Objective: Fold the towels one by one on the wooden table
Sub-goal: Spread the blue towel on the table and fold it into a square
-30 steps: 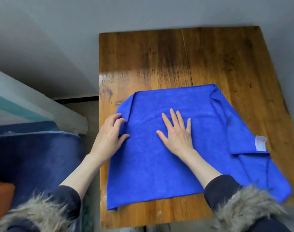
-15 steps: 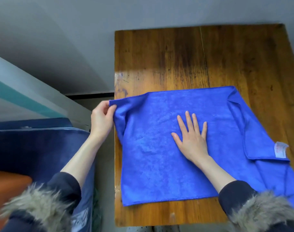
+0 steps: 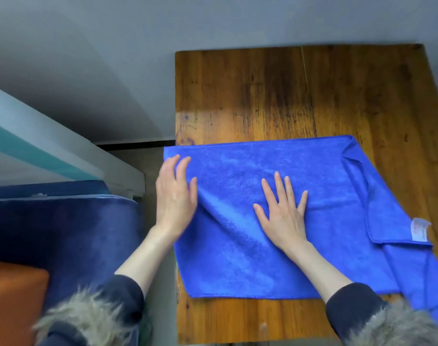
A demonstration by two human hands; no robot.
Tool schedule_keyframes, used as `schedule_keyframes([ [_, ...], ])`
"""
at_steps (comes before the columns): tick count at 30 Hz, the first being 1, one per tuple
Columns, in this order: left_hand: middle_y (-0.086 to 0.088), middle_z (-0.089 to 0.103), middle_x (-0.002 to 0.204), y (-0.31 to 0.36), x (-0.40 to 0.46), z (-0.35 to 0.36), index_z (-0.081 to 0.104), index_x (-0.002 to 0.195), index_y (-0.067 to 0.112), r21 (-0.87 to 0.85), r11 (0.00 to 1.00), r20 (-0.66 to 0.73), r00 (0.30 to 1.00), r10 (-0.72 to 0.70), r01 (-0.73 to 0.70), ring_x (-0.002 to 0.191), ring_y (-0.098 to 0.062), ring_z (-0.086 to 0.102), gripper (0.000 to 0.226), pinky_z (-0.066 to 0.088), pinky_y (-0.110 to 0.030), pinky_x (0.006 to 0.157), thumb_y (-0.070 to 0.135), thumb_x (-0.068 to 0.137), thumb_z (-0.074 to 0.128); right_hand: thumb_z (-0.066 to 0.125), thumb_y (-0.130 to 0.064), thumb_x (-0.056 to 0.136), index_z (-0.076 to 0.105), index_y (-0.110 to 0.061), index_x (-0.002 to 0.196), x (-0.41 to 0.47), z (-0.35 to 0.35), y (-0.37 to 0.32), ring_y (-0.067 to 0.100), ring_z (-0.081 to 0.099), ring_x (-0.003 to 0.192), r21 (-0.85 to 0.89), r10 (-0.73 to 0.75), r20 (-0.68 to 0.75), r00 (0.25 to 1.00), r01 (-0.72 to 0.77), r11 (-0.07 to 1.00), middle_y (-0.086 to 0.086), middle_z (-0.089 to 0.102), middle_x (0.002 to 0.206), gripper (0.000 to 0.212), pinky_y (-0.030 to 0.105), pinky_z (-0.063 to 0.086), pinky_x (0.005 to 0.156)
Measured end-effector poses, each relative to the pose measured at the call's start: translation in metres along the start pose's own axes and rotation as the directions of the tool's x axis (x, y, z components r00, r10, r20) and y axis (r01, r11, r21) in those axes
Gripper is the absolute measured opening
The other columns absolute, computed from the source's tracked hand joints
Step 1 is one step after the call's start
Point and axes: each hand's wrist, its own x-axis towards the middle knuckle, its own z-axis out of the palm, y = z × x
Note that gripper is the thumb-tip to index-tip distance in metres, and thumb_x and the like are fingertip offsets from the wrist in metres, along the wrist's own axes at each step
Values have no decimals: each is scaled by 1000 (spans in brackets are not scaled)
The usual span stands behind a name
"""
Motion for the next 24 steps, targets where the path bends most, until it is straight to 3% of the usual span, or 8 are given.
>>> schedule_keyframes([
  [2,-23,47,130,7,-27,10,50,126,-1,20,999,-8,999,31,-31,123,-39,44,41,38,-45,98,6,87,59,40,-47,93,18,-27,148,-7,4,-6,19,-9,144,-1,-31,-24,999,31,1000,0,1,158,62,59,-6,110],
  [3,-22,47,128,7,-39,13,50,125,0,6,1000,-26,999,-24,24,120,-38,46,41,39,-43,96,6,86,59,41,-47,93,19,-26,148,-11,7,-8,18,-9,144,-7,-45,-24,999,44,999,1,2,158,62,60,-5,110],
  [6,-18,46,121,-2,-67,16,45,128,2,-155,926,-8,937,-351,345,111,-32,45,41,38,-37,93,12,89,56,42,-48,93,19,-26,148,-22,15,-9,17,-13,141,-36,-53,3,999,53,998,1,3,158,63,61,-4,110],
  [9,-5,46,115,-18,-89,16,46,123,9,-260,816,174,856,-487,517,104,-20,48,34,37,-26,84,25,93,51,38,-49,94,15,-27,148,-25,18,-10,16,-17,140,-57,-36,18,999,37,998,1,0,158,64,61,-6,110],
  [11,0,52,108,-25,-95,13,51,111,13,-257,793,211,833,-512,552,93,-15,51,25,36,-24,77,31,94,49,34,-51,94,10,-28,149,-24,18,-12,16,-19,141,-71,-21,40,999,24,997,-1,-5,158,64,60,-8,110],
  [15,0,56,85,-29,-99,11,49,91,14,-270,782,149,827,-542,562,77,-20,51,13,33,-24,66,26,94,50,28,-52,94,3,-28,149,-24,20,-13,20,-16,143,-118,-8,70,998,16,993,-1,-10,157,64,61,-9,109],
  [18,0,55,77,-27,-104,11,47,94,13,-271,752,156,799,-581,600,74,-25,51,19,38,-33,64,31,95,49,26,-52,94,2,-28,149,-25,20,-12,20,-16,143,-121,-12,70,997,21,992,-1,-12,157,64,61,-8,109],
  [24,-6,60,82,-34,-119,6,46,97,13,-112,759,112,768,-631,641,79,-35,54,29,44,-43,66,41,94,45,27,-51,95,1,-29,149,-25,18,-13,20,-17,143,-93,-12,86,996,20,996,-2,-14,157,64,61,-7,109],
])
